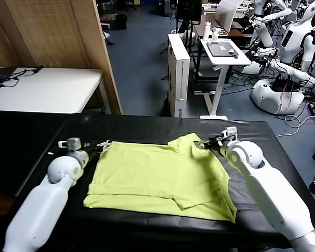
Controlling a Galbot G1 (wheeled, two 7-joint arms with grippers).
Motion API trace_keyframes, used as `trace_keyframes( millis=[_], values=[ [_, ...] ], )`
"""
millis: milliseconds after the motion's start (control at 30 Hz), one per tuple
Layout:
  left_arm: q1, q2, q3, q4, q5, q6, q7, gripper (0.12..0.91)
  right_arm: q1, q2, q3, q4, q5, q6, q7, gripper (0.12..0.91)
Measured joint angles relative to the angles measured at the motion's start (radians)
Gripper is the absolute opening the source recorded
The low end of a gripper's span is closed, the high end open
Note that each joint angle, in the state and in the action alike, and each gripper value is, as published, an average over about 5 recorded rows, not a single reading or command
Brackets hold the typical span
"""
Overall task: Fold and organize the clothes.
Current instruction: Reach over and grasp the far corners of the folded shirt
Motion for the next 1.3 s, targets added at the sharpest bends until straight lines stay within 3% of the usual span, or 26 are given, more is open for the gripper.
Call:
trace_keyframes(
  millis=[267, 467, 567, 667, 733, 800, 933, 1000, 1300],
  values=[
    [-0.016, -0.008, 0.025, 0.021, 0.009, 0.000, 0.001, 0.907, 0.011, 0.000, -0.006, -0.021, -0.006, 0.000, -0.016, 0.877],
    [-0.010, -0.007, 0.033, 0.024, 0.016, -0.003, 0.001, 0.906, 0.013, 0.001, -0.013, -0.023, -0.008, 0.000, -0.023, 0.690],
    [-0.006, -0.007, 0.034, 0.026, 0.021, -0.005, 0.004, 0.882, 0.016, 0.000, -0.015, -0.025, -0.008, 0.000, -0.028, 0.546],
    [-0.003, -0.007, 0.035, 0.031, 0.027, -0.006, 0.011, 0.760, 0.017, -0.001, -0.016, -0.026, -0.008, 0.000, -0.030, 0.364],
    [-0.003, -0.006, 0.036, 0.032, 0.028, -0.006, 0.015, 0.633, 0.017, -0.001, -0.017, -0.026, -0.009, 0.000, -0.031, 0.241],
    [-0.003, -0.006, 0.036, 0.031, 0.026, -0.006, 0.017, 0.501, 0.017, 0.000, -0.015, -0.026, -0.010, 0.002, -0.031, 0.166],
    [-0.001, 0.000, 0.037, 0.017, 0.005, -0.003, 0.014, 0.255, 0.015, 0.002, -0.006, -0.021, -0.010, 0.037, -0.028, 0.139],
    [0.002, 0.005, 0.036, 0.003, -0.011, 0.001, 0.007, 0.174, 0.011, 0.001, 0.000, -0.013, -0.009, 0.060, -0.027, 0.139],
    [0.056, 0.062, -0.002, -0.140, -0.095, 0.024, -0.043, 0.145, -0.043, -0.039, 0.044, 0.081, 0.017, 0.078, -0.017, 0.139]
  ],
)
